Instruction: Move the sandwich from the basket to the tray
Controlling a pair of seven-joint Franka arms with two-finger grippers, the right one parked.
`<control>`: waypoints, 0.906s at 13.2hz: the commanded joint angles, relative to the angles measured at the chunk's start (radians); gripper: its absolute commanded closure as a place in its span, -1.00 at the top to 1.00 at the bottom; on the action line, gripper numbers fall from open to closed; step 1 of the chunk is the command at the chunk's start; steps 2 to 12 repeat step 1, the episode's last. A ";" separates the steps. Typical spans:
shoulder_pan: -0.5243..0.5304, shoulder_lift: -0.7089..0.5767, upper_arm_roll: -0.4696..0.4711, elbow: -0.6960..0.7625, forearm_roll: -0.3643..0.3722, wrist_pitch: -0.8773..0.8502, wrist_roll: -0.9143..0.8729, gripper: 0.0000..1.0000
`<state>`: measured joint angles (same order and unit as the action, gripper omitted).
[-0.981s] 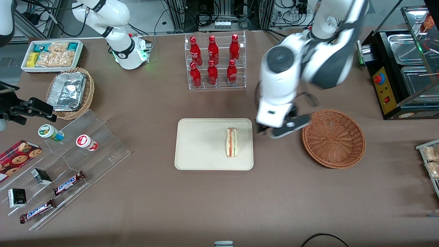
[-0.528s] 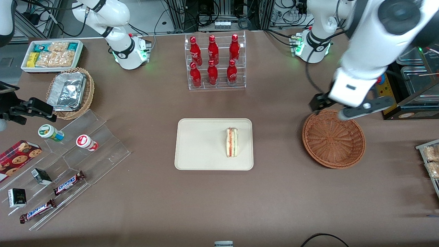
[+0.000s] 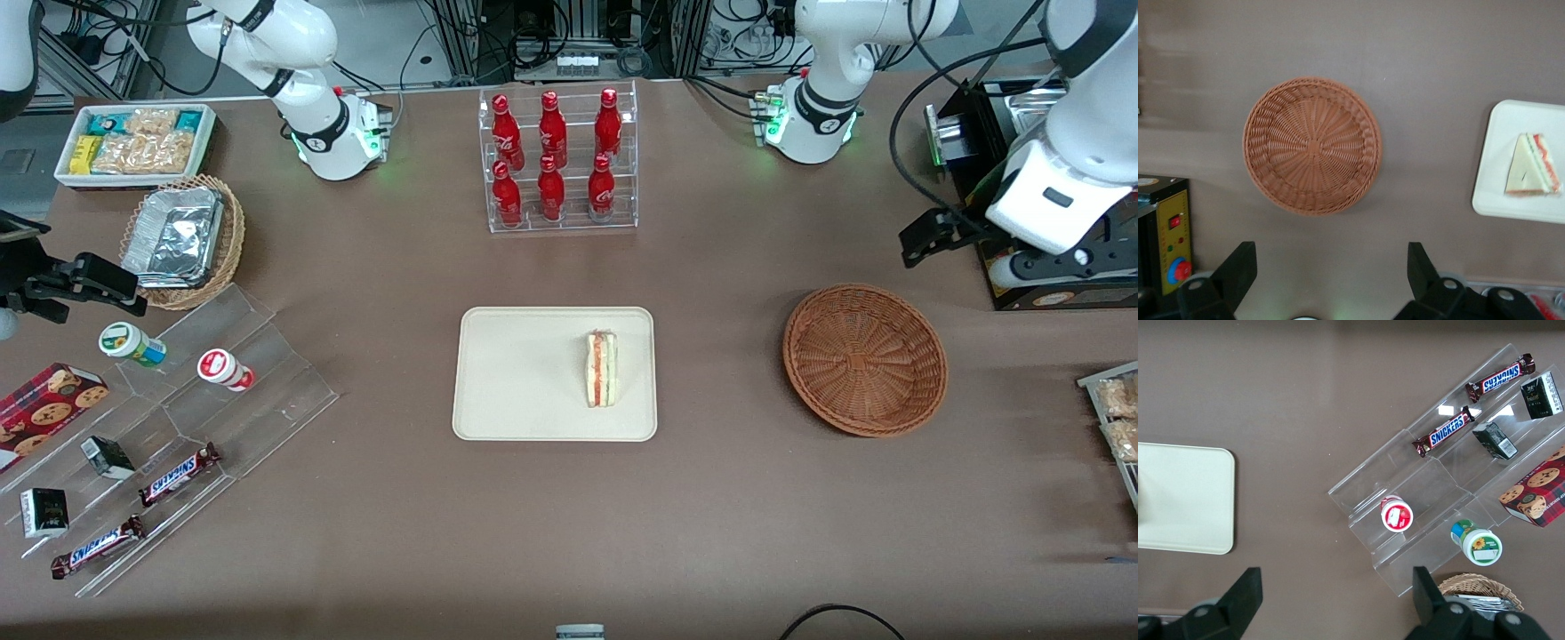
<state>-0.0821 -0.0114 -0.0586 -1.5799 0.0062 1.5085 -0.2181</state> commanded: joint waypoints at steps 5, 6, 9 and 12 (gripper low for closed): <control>0.019 -0.059 0.006 -0.034 -0.020 -0.042 0.055 1.00; 0.019 -0.059 0.006 -0.034 -0.020 -0.042 0.055 1.00; 0.019 -0.059 0.006 -0.034 -0.020 -0.042 0.055 1.00; 0.019 -0.059 0.006 -0.034 -0.020 -0.042 0.055 1.00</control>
